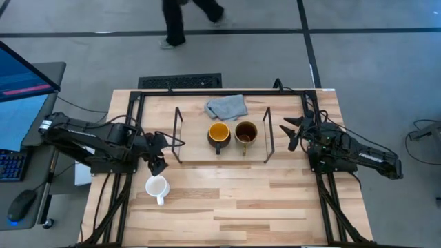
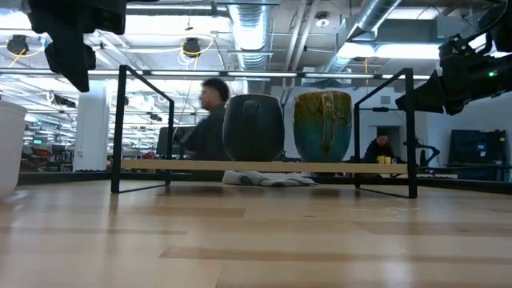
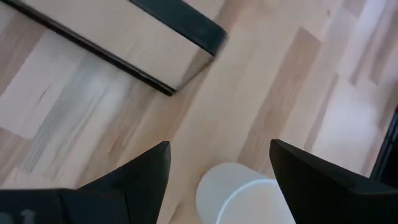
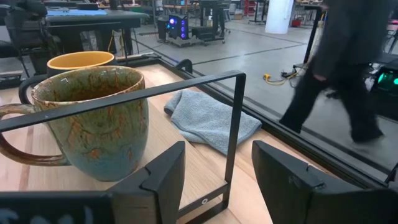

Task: Stack small to large cups/mugs on shelf
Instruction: Put the white mug on the shelf

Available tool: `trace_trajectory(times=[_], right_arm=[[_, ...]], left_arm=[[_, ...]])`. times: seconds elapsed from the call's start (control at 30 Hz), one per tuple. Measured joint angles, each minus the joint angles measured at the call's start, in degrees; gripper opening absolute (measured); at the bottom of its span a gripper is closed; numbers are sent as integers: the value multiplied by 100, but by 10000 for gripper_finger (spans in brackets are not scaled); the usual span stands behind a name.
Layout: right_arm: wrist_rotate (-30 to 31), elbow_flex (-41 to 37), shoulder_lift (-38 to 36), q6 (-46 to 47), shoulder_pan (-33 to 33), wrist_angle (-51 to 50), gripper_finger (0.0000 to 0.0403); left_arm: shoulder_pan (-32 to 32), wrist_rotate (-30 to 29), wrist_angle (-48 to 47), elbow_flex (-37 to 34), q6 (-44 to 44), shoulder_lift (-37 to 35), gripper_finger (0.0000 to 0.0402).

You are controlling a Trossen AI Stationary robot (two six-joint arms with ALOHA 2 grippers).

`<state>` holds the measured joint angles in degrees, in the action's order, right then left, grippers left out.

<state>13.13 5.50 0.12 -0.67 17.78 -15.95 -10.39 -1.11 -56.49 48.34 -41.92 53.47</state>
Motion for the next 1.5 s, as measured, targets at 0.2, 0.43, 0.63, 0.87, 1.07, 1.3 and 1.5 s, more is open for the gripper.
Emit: trace_trajectory(times=[0.2,0.43,0.63,0.87,1.07,1.3,1.5], right_arm=[[0,0,0,2,-1,-2,210],[9,0,0,2,0,0,210],[18,0,0,2,0,0,210],[22,0,0,4,0,0,210],[22,0,0,4,0,0,210],[22,0,-2,15,-2,3,210],[22,0,0,20,0,1,210]], left_arm=[[-21,590,-453,0,-245,10,266],[-33,1447,-676,0,-637,13,266],[-33,1427,-693,0,-583,13,266],[-90,1480,-709,-240,-336,15,264],[-210,1570,-699,-504,-315,15,247],[-232,1529,-394,-625,-543,15,222],[-253,1358,-225,-625,-211,63,210]])
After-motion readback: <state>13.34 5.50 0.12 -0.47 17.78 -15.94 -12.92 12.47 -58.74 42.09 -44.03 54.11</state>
